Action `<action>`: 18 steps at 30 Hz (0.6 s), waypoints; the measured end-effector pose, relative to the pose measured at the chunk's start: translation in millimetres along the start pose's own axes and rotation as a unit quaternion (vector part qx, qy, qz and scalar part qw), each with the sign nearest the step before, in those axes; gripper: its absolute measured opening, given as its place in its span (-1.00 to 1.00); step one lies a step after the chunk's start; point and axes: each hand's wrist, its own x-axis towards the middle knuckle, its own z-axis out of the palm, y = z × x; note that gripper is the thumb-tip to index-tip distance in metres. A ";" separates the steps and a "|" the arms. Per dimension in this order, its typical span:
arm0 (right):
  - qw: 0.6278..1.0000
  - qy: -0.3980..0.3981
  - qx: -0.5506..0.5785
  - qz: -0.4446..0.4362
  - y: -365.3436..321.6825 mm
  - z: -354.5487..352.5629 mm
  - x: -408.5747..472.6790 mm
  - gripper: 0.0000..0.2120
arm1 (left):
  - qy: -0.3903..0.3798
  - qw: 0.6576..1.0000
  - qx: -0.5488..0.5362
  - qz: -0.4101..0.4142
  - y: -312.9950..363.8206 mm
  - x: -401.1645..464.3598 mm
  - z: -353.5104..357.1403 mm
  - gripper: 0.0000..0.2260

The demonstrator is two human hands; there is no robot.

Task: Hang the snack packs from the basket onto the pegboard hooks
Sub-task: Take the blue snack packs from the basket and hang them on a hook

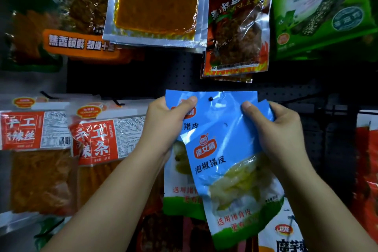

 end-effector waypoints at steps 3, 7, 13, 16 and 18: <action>1.000 -0.002 -0.011 -0.007 7.8 2.8 5.0 -0.65 | 0.002 1.000 -0.001 -0.006 -9.3 5.2 0.3 -0.87; 1.000 -0.004 -0.025 0.015 24.2 5.5 8.6 -0.63 | -0.004 1.000 0.014 -0.020 -27.2 6.8 1.3 -0.92; 0.999 0.009 -0.043 0.025 49.0 15.6 25.8 -0.67 | -0.012 0.996 0.030 -0.088 -59.2 4.2 0.5 -0.90; 0.997 0.003 -0.061 0.038 63.2 20.9 38.4 -0.59 | -0.006 0.990 0.058 -0.126 -73.4 5.7 4.6 -0.87; 0.996 -0.003 -0.073 0.058 70.8 22.9 47.9 -0.62 | -0.009 0.988 0.077 -0.134 -80.9 9.8 6.0 -0.86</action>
